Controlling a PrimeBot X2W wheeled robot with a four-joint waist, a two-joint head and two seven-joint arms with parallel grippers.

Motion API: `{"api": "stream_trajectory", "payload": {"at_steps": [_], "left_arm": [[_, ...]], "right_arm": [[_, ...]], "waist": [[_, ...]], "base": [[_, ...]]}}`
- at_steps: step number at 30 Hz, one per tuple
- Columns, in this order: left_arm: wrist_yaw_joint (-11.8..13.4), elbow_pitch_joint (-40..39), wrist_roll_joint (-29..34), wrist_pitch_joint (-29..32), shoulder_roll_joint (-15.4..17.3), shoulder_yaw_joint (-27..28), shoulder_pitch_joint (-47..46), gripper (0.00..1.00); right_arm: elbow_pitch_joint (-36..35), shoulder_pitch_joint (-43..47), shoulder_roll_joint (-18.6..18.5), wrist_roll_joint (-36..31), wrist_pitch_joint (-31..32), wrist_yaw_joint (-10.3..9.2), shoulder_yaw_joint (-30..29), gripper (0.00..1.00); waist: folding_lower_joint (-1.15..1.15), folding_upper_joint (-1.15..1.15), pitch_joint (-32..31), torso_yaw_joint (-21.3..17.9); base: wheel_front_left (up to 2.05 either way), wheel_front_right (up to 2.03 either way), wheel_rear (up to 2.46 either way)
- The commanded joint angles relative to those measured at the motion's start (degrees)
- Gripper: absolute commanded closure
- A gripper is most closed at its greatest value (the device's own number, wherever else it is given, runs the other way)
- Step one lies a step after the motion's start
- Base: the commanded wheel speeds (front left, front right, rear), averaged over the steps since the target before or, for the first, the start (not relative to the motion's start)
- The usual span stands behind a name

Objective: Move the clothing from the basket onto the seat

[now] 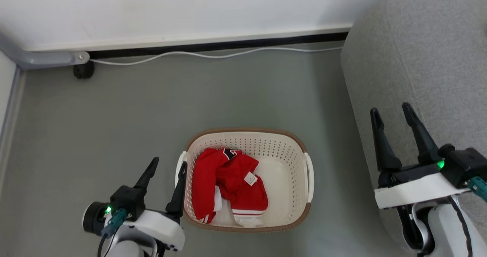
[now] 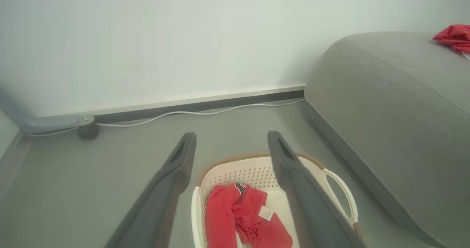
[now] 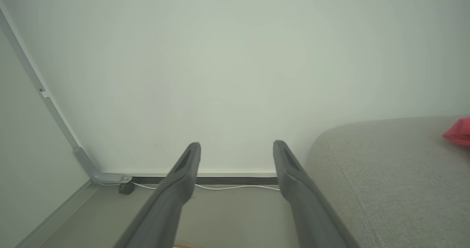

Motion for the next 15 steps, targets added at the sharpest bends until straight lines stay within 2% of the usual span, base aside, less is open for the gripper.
{"api": "stream_trajectory", "payload": {"at_steps": [1,6,15], "left_arm": [[-0.2,0.9,0.2,-0.3,0.3,0.4,-4.5,0.0],[0.4,6.9,1.8,-0.3,0.3,-4.6,-12.5,0.0],[-0.2,19.9,5.8,-0.3,0.3,-12.0,-27.5,0.0]], "right_arm": [[-2.3,-2.8,-0.7,-0.4,-0.3,0.08,1.6,0.0],[-4.2,-7.7,-0.5,-0.7,-0.3,0.08,2.6,0.0],[-6.3,-15.5,0.2,-0.9,-0.3,0.08,4.6,0.0]], "waist": [[0.0,0.0,5.6,-1.4],[0.0,0.0,13.5,-3.0],[0.0,0.0,26.0,-5.6]], "base": [[0.0,0.0,0.0],[0.0,0.0,0.0],[0.0,0.0,0.0]]}}
